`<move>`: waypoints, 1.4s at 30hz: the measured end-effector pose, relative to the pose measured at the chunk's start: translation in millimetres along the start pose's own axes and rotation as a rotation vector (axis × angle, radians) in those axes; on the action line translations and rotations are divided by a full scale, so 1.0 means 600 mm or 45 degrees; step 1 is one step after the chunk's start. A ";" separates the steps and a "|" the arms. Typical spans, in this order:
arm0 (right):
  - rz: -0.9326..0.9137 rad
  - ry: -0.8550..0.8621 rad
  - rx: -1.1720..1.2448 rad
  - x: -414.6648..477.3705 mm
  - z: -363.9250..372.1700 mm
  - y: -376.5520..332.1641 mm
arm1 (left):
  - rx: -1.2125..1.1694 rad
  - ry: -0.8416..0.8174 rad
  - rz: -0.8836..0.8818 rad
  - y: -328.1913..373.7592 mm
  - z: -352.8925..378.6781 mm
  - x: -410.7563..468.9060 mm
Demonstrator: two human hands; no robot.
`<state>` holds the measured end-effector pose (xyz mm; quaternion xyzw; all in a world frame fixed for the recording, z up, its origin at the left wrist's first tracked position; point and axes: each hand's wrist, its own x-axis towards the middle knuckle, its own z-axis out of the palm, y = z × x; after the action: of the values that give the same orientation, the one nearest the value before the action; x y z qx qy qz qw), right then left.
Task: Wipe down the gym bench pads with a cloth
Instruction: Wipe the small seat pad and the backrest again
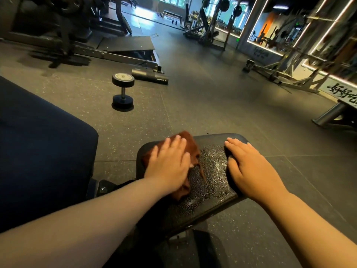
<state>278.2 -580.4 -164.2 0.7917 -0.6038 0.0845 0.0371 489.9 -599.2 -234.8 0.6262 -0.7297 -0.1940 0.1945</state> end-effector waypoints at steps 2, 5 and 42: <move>0.032 0.066 0.105 -0.003 0.004 -0.001 | -0.023 0.019 -0.186 0.040 0.003 0.020; 0.169 0.158 0.301 -0.007 0.003 -0.002 | 0.046 0.044 0.139 0.101 0.020 -0.028; 0.488 0.330 0.360 -0.012 0.010 -0.007 | 0.041 -0.030 0.154 0.148 0.024 0.037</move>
<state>281.2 -573.3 -170.9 0.6429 -0.7151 0.2740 -0.0134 405.0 -608.4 -199.4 0.5817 -0.7714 -0.1778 0.1871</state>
